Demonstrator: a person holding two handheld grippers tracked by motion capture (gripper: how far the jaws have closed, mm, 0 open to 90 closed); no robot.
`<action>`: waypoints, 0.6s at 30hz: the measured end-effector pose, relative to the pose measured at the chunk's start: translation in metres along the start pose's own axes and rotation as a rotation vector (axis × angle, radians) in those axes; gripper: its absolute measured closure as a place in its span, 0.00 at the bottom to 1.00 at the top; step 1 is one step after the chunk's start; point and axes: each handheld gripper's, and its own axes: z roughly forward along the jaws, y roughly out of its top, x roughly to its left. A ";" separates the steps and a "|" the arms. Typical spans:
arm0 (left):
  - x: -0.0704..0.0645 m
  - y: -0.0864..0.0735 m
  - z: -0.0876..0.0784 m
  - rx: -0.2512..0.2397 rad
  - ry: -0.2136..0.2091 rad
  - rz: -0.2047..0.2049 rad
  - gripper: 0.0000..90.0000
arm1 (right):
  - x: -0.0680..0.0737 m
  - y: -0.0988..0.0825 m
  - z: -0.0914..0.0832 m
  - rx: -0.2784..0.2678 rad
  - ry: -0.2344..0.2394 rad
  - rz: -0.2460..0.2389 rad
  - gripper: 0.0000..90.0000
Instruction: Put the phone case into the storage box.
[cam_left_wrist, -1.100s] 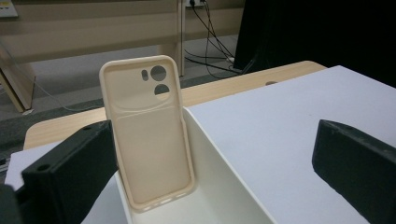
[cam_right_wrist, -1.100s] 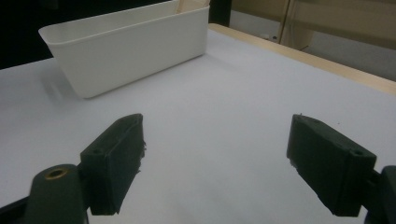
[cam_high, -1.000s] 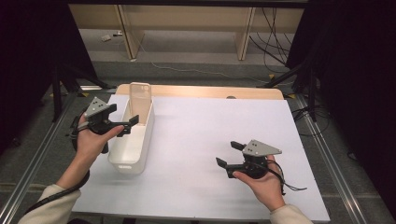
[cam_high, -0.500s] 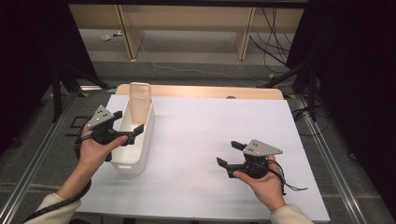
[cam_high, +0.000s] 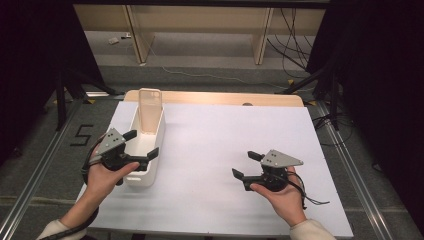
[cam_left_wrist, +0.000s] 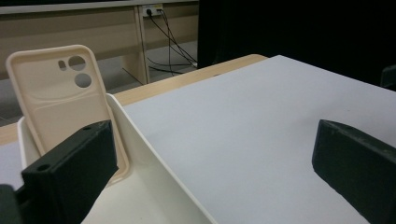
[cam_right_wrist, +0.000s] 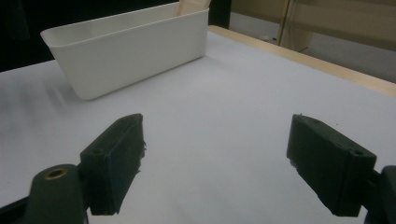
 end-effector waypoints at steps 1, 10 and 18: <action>-0.001 -0.002 -0.001 0.002 -0.003 -0.001 0.00 | 0.000 0.000 0.000 -0.001 0.000 0.000 0.22; -0.007 -0.014 -0.009 -0.009 -0.042 0.007 0.00 | 0.000 0.000 0.000 -0.009 -0.003 0.000 0.22; -0.009 -0.021 -0.017 -0.006 -0.051 0.011 0.00 | 0.001 0.001 -0.003 0.018 -0.008 0.000 0.22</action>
